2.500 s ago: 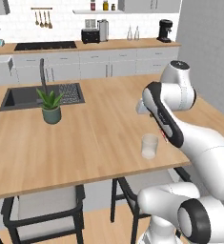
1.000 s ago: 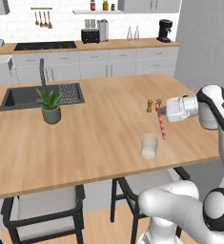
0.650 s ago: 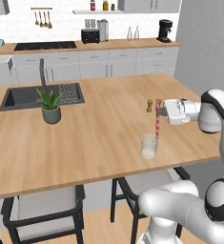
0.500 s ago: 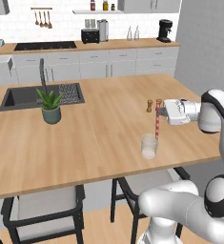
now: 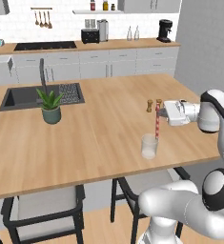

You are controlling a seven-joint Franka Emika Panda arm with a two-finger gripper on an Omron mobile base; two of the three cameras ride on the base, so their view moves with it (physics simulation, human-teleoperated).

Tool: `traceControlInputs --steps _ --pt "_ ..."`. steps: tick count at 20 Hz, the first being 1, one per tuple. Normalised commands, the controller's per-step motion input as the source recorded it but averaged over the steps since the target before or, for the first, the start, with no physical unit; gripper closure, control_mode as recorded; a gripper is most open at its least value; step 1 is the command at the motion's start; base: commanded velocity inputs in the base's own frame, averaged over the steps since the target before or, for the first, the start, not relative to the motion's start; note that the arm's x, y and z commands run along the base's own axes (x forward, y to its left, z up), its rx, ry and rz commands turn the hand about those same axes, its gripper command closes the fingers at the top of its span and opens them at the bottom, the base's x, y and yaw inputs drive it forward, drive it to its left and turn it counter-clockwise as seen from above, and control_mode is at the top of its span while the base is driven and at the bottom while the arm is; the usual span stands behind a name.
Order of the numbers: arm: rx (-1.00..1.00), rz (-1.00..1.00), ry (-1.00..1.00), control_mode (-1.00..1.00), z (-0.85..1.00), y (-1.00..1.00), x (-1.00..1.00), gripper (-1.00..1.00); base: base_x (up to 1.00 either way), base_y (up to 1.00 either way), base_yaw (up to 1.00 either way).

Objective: Take a straw from the drawer in front and place it inside the glass cup on the dining counter.

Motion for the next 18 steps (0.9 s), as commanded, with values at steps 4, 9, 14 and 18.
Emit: traceControlInputs --steps 4,9,14,18 --pt "0.0 0.0 0.01 -1.0 -0.28 0.0 0.28 1.0 0.0 0.0 0.0" --pt "0.0 0.0 0.0 -1.0 -0.26 0.0 0.33 1.0 0.0 0.0 0.0" --pt "0.0 0.0 0.0 -1.0 -0.17 0.0 0.19 1.0 0.0 0.0 0.0" --pt "0.0 0.0 0.0 -1.0 -0.13 0.0 0.13 1.0 0.0 0.0 0.0"
